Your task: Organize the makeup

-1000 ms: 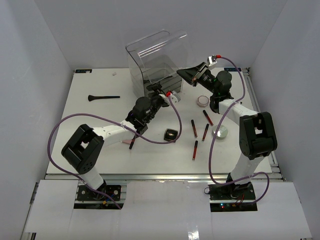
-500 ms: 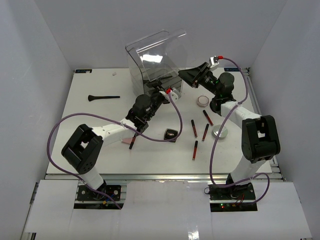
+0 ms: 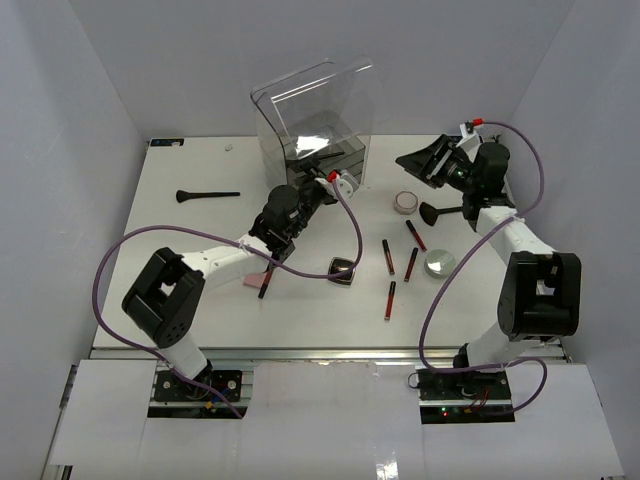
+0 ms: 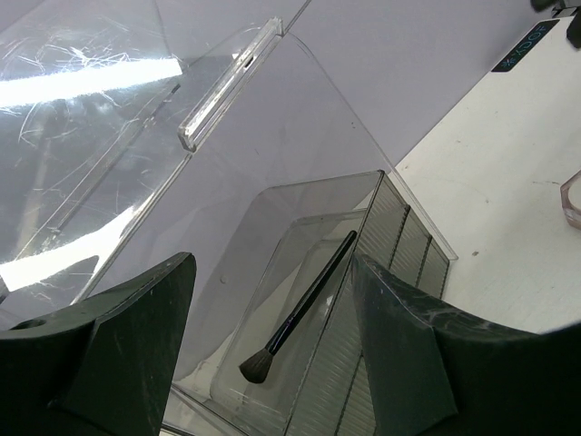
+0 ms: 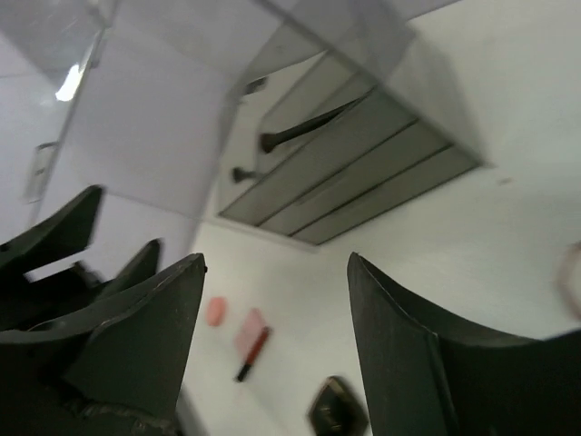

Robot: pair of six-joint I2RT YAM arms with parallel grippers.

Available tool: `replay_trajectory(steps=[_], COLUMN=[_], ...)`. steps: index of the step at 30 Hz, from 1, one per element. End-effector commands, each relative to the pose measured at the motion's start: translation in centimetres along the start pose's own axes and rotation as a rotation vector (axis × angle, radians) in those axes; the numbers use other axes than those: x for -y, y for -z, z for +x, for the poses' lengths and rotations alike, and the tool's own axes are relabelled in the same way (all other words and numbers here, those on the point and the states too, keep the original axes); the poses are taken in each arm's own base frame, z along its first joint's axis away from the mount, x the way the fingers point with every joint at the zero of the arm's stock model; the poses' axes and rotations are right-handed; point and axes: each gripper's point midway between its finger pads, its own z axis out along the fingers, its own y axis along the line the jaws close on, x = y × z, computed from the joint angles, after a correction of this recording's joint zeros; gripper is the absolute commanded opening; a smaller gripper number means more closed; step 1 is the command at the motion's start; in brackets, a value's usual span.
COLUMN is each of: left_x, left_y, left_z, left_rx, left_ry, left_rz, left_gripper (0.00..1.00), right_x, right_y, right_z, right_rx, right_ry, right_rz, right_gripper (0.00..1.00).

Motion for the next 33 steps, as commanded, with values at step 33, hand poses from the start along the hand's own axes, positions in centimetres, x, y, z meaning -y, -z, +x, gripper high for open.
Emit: replay_trajectory(steps=[33], left_x=[-5.1], left_y=[0.5], left_z=[-2.3], left_rx=[0.067], left_ry=[0.088], left_rz=[-0.072], left_gripper=[0.80], right_x=[25.8], right_y=[7.5], right_z=[1.0], right_rx=[-1.359], right_ry=[1.492], right_rz=[0.092], right_gripper=[0.78])
